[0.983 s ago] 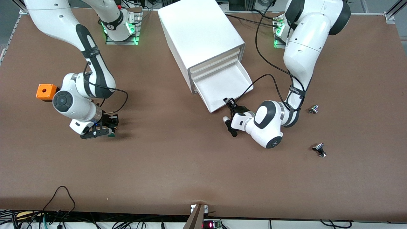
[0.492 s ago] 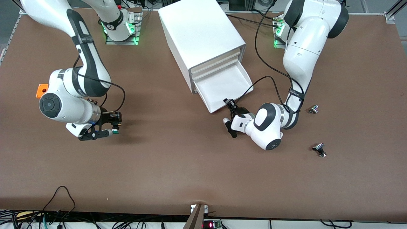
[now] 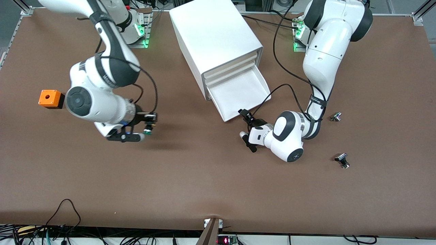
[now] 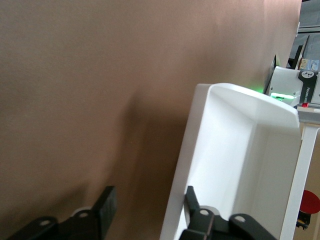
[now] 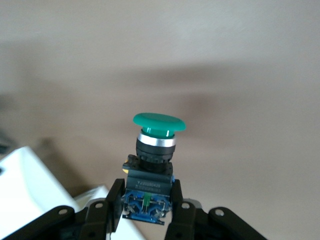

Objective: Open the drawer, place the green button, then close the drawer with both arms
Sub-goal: 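Lift the green button with the right gripper and carry it toward the drawer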

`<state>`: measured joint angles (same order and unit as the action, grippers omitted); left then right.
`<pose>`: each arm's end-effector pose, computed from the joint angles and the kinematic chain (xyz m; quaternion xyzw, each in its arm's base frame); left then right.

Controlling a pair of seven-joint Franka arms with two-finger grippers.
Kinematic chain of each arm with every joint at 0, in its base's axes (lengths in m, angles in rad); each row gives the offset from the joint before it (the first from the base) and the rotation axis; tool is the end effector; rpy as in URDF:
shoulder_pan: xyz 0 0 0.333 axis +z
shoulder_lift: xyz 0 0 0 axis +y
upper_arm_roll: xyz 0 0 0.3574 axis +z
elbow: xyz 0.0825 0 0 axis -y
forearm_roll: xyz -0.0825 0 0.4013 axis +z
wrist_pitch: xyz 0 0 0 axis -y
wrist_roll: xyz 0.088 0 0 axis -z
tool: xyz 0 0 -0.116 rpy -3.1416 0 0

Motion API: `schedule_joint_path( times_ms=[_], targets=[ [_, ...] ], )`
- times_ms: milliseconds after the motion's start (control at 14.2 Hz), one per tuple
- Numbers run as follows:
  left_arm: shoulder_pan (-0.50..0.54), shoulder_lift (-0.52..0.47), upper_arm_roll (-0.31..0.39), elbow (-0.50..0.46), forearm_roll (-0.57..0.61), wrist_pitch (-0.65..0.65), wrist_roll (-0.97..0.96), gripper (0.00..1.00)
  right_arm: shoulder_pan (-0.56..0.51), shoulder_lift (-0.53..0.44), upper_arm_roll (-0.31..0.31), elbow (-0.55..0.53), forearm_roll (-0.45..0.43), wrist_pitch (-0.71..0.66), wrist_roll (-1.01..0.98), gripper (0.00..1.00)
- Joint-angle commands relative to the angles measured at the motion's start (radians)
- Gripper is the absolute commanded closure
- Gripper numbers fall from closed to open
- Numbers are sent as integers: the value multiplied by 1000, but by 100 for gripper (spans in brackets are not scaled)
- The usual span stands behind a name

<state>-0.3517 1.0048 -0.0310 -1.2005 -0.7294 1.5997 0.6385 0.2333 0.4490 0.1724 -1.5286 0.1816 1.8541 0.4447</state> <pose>0.6629 -0.3416 0.1636 0.8314 -0.3295 -0.2304 0.3834 0.6476 0.2756 0.4165 -0.9891 0.0558 0.1041 0.0878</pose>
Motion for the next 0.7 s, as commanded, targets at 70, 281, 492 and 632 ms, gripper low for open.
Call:
schedule_joint_path(
  times_ms=[70, 281, 492, 632],
  targets=[
    [-3, 11, 14, 64, 28, -13, -31, 0, -2, 7, 97, 47, 22, -21, 205, 100],
    [23, -21, 16, 71, 28, -102, -111, 0, 41, 8, 139, 48, 18, -6, 339, 100],
    [77, -77, 26, 87, 28, -197, -149, 0, 115, 13, 139, 59, 13, 31, 449, 100],
    [123, -115, 31, 87, 41, -242, -184, 0, 156, 17, 139, 59, 9, 71, 506, 100]
  ],
)
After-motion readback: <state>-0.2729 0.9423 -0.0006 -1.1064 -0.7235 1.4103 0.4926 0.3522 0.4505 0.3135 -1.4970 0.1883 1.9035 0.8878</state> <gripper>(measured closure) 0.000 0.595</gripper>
